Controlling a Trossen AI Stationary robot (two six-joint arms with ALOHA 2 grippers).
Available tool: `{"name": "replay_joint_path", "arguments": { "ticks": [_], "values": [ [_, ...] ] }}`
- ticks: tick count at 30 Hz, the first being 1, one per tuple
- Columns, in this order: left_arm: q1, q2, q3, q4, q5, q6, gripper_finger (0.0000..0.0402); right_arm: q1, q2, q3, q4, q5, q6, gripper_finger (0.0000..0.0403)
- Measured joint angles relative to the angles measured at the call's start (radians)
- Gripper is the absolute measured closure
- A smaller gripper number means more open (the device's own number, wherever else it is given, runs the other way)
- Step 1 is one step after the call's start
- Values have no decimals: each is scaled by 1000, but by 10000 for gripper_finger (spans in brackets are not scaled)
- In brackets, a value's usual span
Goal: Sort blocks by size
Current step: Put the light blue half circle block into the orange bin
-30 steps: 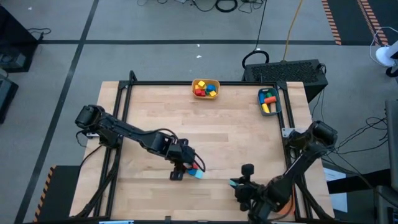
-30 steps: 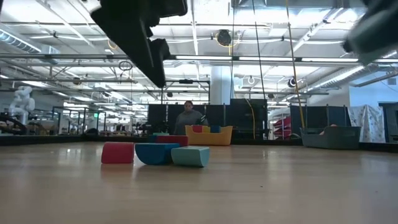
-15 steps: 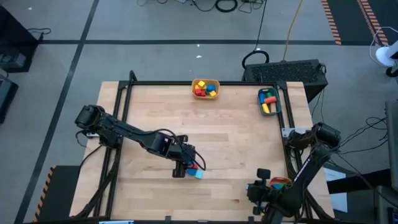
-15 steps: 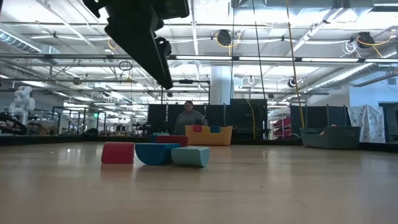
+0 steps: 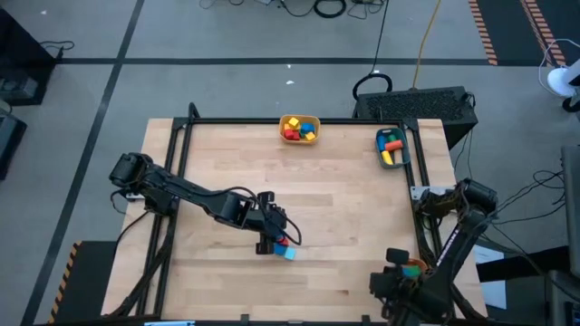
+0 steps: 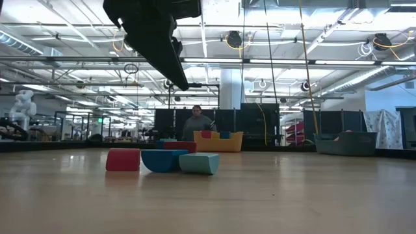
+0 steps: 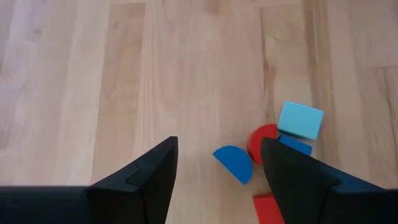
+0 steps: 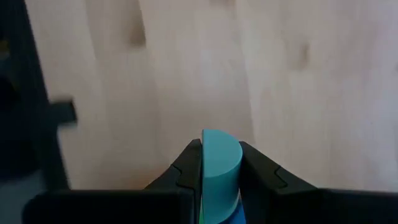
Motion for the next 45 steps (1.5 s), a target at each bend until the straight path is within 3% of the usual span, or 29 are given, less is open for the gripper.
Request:
{"name": "replay_joint_path", "arguments": {
  "ticks": [5,10,26,39,45],
  "values": [
    [0,0,0,-1,-2,-3,171,15,-1,1,-59,-197,23,346],
    [0,0,0,-1,-3,-11,171,50,-1,1,-60,-280,106,346],
    [-1,0,0,2,-10,-31,171,215,0,-2,-38,-243,423,346],
    [-22,0,-57,48,-12,-79,171,222,1,-107,103,-247,473,346],
    [-41,1,-105,48,-62,-135,171,216,1,-138,110,-253,534,331]
  ]
}}
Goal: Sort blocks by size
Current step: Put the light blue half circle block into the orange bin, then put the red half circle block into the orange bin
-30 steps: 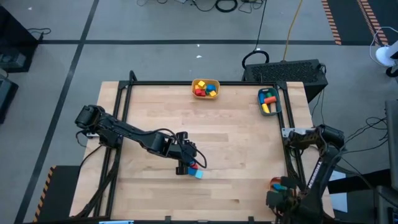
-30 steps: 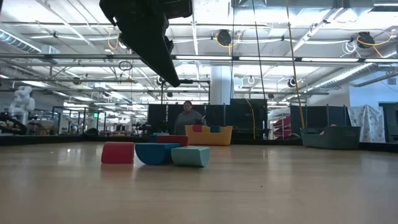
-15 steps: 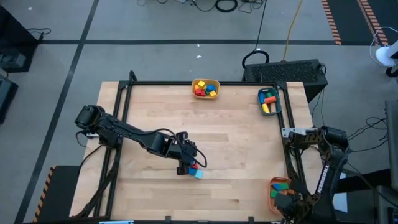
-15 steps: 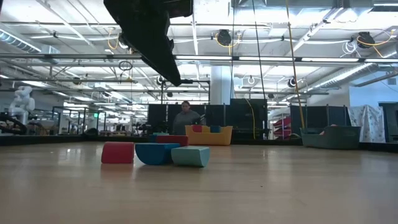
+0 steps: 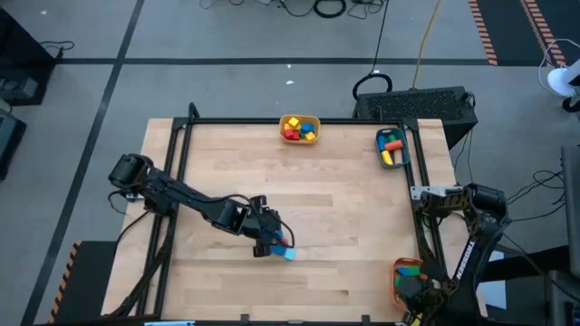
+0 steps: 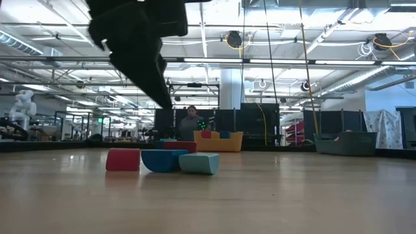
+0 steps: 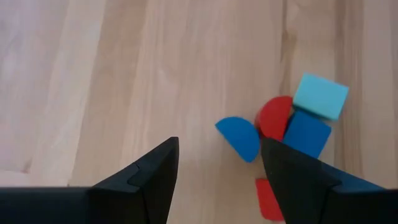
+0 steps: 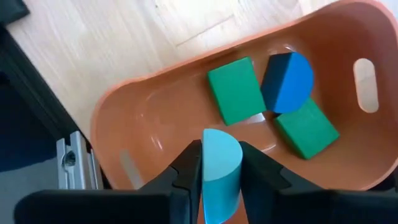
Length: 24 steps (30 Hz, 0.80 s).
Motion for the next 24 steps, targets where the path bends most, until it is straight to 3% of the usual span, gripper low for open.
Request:
{"name": "replay_joint_path", "arguments": {
  "ticks": [11,18,24],
  "values": [
    [-69,0,-49,7,-109,-51,171,-2,0,-12,-8,-2,38,295],
    [-111,0,-63,6,-175,-52,171,-31,0,24,-149,10,32,290],
    [-145,0,-63,7,-202,-59,171,-77,0,124,-332,211,-17,289]
  ]
}}
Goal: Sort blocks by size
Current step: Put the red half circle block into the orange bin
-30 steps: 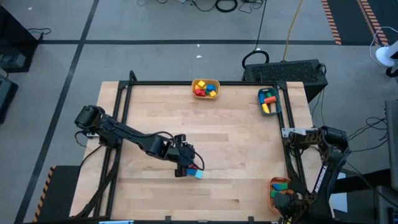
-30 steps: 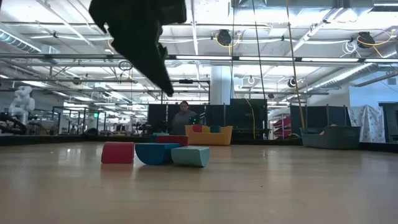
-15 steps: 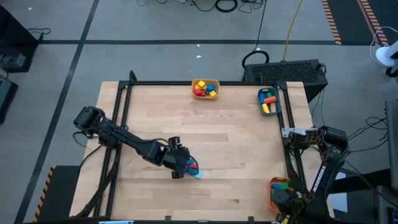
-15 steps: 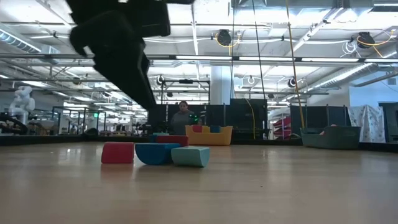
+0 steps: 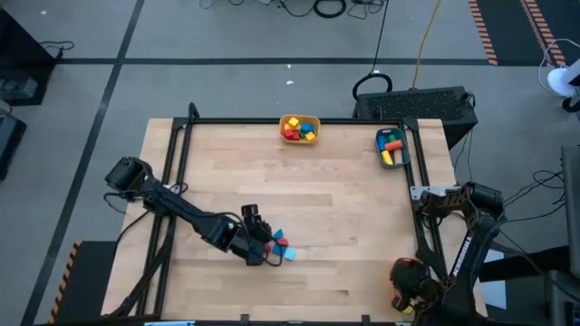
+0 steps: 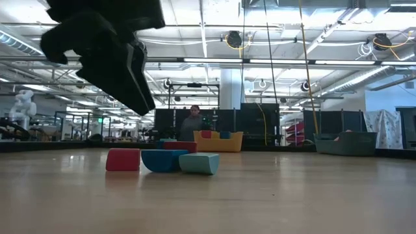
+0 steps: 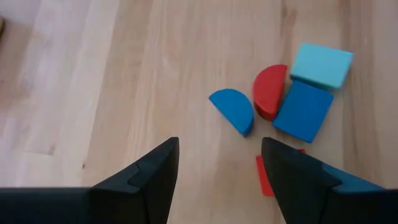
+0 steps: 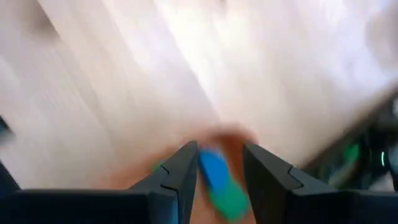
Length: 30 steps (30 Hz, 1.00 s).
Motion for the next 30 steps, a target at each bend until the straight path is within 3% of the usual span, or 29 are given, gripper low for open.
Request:
{"name": "replay_joint_path", "arguments": {
  "ticks": [6,11,16,22,26,30],
  "values": [
    [-55,0,-64,79,-29,-19,171,-64,0,47,25,304,-132,289],
    [-72,0,-138,188,-17,-48,171,-144,0,47,128,463,-318,289],
    [-62,0,-181,279,30,-65,171,-236,0,47,271,605,-339,289],
    [-62,-2,-180,212,55,213,171,-332,0,47,414,590,-541,289],
    [-49,0,-179,185,158,418,171,-387,0,47,448,498,-673,289],
    [1,0,-146,149,307,457,171,-425,0,47,448,413,-711,289]
  ]
}}
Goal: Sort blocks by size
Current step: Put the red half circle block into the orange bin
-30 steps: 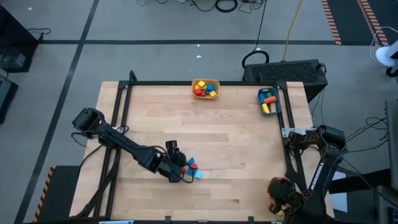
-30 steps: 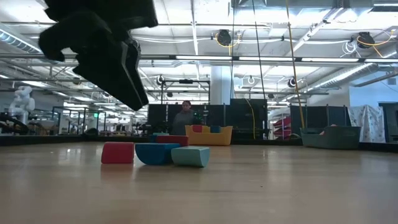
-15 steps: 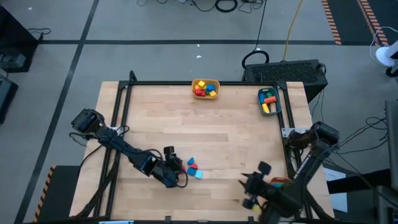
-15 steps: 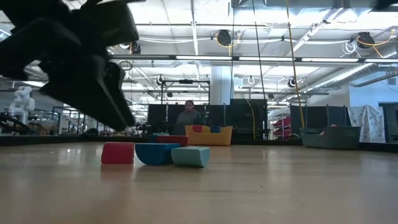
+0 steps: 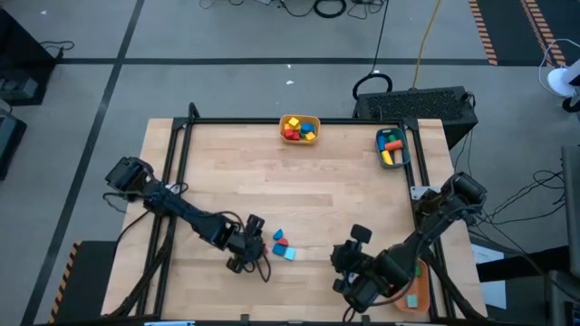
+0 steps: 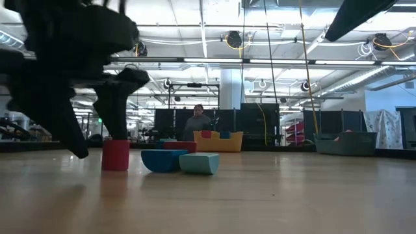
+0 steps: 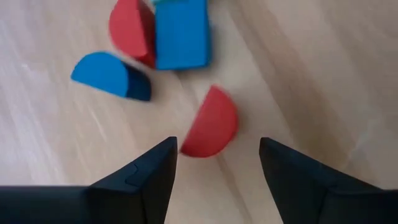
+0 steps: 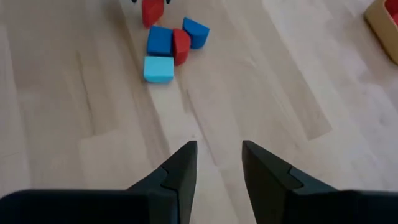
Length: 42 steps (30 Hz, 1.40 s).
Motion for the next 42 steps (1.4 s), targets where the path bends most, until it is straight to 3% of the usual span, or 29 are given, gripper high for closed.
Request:
{"name": "replay_joint_path", "arguments": {
  "ticks": [6,15,19,33,42],
  "values": [
    [28,0,7,-14,15,83,171,-12,0,0,0,9,-39,289],
    [68,3,-1,74,150,66,171,-16,0,-1,18,32,-40,289],
    [70,8,-5,74,161,41,173,-15,0,-1,78,44,-45,289],
    [74,13,-13,82,159,-58,291,-45,29,-109,450,89,-213,289],
    [75,13,-13,115,113,-82,304,-63,114,-109,573,97,-297,289]
  ]
}}
